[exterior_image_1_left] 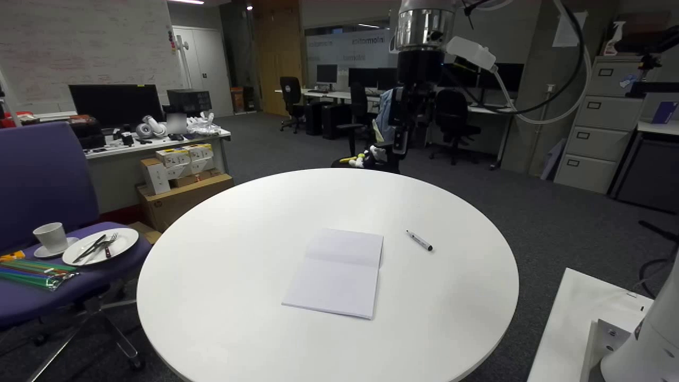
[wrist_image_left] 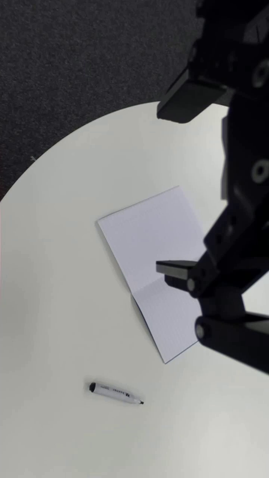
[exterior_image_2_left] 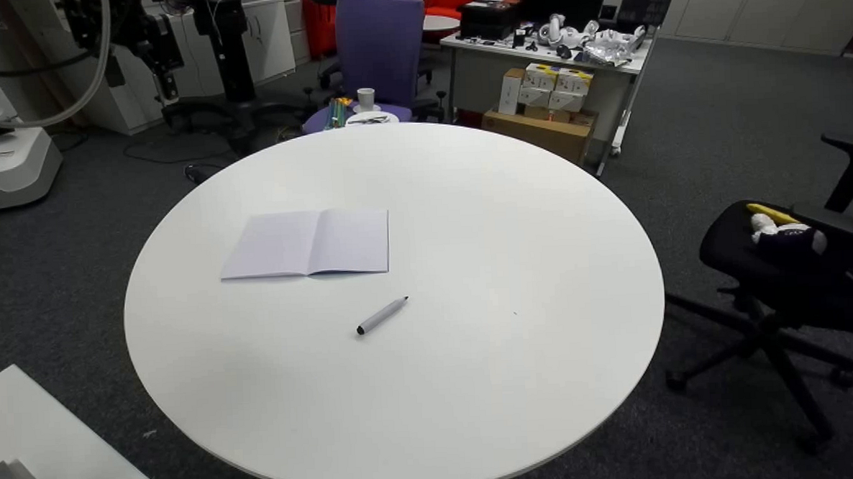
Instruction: Put the marker on the book
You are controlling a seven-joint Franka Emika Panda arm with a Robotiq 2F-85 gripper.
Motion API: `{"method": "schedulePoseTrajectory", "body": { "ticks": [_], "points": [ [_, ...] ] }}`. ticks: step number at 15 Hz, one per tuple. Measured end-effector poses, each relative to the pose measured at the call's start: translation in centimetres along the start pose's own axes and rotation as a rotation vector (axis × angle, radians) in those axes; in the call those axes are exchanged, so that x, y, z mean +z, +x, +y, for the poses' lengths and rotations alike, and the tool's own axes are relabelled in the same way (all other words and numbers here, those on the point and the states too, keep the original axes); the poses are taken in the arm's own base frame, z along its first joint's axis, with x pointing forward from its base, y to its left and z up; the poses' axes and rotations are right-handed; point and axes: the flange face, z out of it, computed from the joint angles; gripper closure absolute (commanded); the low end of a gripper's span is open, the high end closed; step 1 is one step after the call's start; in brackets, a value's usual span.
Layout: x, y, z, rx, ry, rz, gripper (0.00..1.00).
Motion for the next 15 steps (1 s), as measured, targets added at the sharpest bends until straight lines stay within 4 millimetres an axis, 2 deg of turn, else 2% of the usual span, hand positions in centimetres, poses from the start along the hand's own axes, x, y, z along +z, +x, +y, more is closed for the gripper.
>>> {"method": "schedulePoseTrajectory", "body": {
  "ticks": [6,15],
  "points": [
    [-0.6,0.9,7.2,0.147,0.012,0.043,0.00],
    [-1.1,2.6,16.0,0.330,0.011,0.068,0.00]
  ]
}}
